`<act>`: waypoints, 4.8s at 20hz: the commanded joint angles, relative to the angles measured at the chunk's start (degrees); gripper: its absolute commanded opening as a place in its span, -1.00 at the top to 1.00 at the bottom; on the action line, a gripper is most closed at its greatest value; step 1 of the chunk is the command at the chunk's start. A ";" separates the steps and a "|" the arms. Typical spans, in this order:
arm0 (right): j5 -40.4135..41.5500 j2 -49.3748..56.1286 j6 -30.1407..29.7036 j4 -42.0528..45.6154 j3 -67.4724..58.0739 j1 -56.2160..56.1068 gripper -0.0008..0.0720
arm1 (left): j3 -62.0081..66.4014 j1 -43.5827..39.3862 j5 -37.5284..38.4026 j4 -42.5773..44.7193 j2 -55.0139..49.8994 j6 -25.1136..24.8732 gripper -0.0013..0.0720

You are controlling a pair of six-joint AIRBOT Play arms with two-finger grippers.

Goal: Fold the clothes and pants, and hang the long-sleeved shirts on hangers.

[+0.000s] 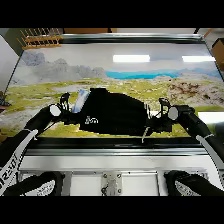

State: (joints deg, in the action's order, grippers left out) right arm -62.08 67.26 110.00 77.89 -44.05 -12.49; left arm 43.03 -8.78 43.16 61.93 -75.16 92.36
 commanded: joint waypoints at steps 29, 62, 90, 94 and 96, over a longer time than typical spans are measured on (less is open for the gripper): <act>2.23 8.20 -58.62 -50.14 12.37 33.46 -1.00 | 3.74 -12.76 9.70 -2.03 15.74 2.67 0.94; 15.13 -3.48 -18.56 -13.60 -17.46 63.98 0.92 | 11.50 -12.79 11.65 -1.99 11.19 2.64 0.94; 5.27 -26.58 -33.75 -21.16 -6.29 38.71 -0.53 | 11.47 -12.79 11.89 -1.49 11.19 2.58 0.94; 4.57 -26.40 -33.75 -22.40 -2.45 18.40 -0.52 | 11.47 -12.79 11.87 -1.51 11.19 2.58 0.94; 4.61 -25.57 -33.75 -22.03 -1.90 12.63 -0.39 | 11.50 -12.79 11.87 -1.51 11.19 2.60 0.94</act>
State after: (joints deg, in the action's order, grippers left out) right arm -56.88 41.12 76.47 57.80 -47.20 10.50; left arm 54.48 -21.52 55.05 60.45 -63.92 94.94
